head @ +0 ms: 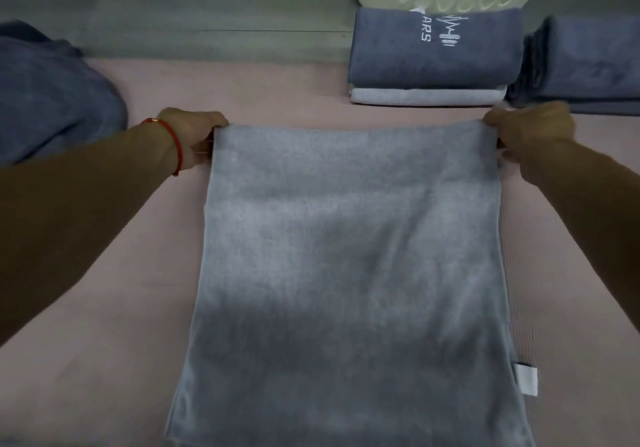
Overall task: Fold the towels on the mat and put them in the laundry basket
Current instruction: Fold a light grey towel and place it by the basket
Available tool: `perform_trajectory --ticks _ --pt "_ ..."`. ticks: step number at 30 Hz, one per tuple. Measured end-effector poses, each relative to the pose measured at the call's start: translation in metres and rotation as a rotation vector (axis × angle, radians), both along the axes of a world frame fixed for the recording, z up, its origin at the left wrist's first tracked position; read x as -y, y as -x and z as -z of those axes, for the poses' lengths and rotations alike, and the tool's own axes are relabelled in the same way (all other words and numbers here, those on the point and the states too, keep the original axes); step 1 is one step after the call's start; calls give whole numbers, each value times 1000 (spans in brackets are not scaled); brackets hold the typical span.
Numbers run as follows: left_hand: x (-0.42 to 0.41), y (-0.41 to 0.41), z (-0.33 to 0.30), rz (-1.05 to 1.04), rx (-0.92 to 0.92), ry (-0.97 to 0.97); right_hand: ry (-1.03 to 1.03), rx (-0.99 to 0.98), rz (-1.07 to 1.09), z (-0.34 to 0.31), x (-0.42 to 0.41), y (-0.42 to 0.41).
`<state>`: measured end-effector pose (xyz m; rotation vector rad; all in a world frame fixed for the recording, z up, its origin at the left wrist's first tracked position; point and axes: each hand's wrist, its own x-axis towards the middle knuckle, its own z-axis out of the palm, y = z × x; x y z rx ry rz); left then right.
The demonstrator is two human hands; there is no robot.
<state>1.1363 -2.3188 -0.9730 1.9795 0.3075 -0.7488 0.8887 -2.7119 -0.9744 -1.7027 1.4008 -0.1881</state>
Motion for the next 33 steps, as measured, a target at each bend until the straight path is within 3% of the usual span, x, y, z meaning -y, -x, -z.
perform_trajectory --ticks 4,7,10,14,19,24,29,33 --pt "-8 2 -6 -86 -12 296 -200 356 37 -29 -21 11" --pt "-20 8 -9 -94 55 330 -300 519 -13 -36 -22 26" --pt "-26 13 -9 -74 97 178 -363 449 -23 -37 -25 33" --pt "-10 18 -21 50 -91 50 -437 247 -82 -37 -32 25" --pt "8 12 -25 159 -153 -61 -253 97 -88 -29 -31 6" --pt "13 -3 -15 -29 46 32 16 241 -34 -18 -22 -2" --pt "4 -4 8 -63 -13 78 -26 233 31 4 -21 1" --pt "1 -6 18 -81 66 78 -44 235 131 15 -20 -6"
